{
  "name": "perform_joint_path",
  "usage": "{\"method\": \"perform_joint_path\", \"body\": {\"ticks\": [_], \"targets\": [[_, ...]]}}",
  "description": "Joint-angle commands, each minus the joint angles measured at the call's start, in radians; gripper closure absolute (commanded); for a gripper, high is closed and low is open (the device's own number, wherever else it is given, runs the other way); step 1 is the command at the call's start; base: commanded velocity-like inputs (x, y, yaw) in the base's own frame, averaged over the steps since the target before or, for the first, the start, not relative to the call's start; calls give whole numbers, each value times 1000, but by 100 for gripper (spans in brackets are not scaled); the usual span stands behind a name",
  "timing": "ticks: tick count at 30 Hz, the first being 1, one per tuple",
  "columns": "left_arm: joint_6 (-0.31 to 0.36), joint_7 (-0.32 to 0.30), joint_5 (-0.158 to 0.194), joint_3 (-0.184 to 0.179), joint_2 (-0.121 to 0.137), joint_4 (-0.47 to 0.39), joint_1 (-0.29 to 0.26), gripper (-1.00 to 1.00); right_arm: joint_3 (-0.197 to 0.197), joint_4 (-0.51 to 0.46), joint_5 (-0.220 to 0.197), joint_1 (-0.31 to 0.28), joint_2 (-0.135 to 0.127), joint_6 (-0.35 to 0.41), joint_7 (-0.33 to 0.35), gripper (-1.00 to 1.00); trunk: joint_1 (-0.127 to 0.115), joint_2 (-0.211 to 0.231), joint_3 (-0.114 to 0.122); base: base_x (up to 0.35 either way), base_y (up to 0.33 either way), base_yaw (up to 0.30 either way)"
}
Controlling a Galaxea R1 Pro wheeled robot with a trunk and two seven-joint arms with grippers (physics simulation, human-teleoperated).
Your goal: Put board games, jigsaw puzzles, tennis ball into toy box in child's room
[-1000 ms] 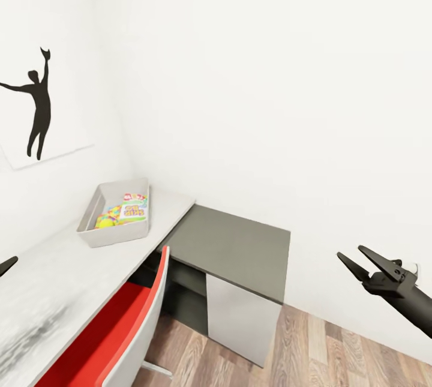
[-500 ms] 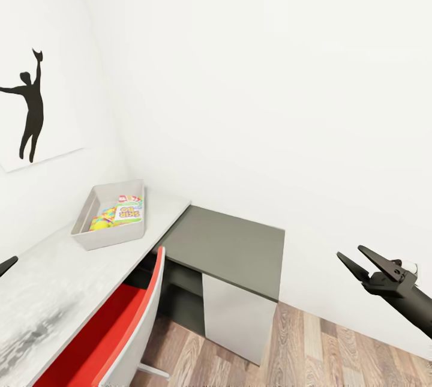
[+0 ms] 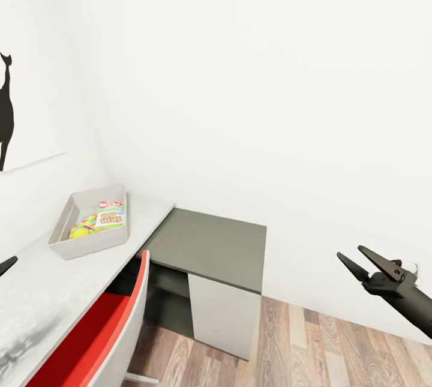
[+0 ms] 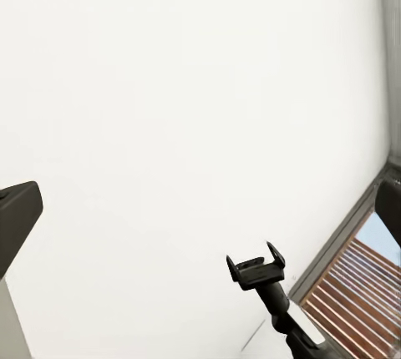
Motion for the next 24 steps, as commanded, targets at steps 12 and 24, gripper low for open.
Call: {"method": "perform_joint_path", "body": {"ticks": [12,24], "targets": [[10,-4,-1,1,0,1,-1,-100,-2,0,1,-1,0,4,2,-100,1,-2,12,-120,0,-216],[10,-4,-1,1,0,1,-1,-100,-3,1,1,-2,0,4,-2,-100,1,-2,25,-322,0,-201]]}}
